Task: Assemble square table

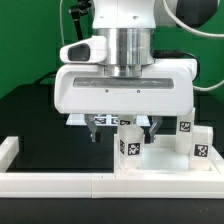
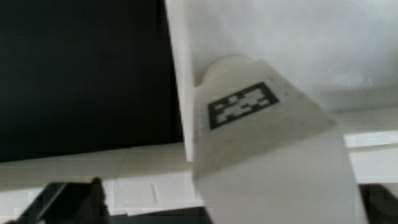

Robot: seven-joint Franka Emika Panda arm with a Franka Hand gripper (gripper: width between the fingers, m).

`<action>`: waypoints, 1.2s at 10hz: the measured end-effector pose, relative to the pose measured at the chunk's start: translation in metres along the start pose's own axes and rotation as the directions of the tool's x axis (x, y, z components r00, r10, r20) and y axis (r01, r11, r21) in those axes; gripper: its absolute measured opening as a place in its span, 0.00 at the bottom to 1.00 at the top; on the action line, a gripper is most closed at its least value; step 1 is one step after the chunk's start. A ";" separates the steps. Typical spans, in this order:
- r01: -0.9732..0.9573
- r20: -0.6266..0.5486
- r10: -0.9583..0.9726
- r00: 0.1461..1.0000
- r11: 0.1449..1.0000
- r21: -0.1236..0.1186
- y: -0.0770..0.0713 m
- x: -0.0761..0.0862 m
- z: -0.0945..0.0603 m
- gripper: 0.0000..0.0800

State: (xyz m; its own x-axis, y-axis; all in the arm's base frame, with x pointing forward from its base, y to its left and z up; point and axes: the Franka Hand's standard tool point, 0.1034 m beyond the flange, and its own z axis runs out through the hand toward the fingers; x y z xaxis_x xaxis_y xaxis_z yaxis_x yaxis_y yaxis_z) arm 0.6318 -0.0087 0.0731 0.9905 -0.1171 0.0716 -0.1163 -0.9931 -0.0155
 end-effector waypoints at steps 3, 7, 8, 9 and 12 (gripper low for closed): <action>-0.092 0.001 0.092 0.996 0.996 0.000 0.000 0.000 0.001 0.45; -0.386 0.002 0.386 0.922 0.922 -0.002 0.001 -0.001 0.002 0.36; -0.438 0.002 0.438 0.899 0.899 -0.002 0.001 -0.001 0.002 0.36; -0.514 0.002 0.514 0.858 0.858 -0.002 0.001 -0.001 0.002 0.36; -0.673 0.006 0.673 0.739 0.739 -0.029 -0.003 0.009 0.005 0.36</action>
Offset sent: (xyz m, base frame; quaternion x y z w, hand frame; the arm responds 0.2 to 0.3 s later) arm 0.0000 0.0000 0.0000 0.0000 0.0000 0.1296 0.9916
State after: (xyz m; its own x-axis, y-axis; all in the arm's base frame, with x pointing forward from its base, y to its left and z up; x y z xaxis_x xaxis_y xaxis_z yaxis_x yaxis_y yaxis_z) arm 0.6415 -0.0064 0.0685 0.6546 -0.7551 0.0367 -0.7545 -0.6556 -0.0310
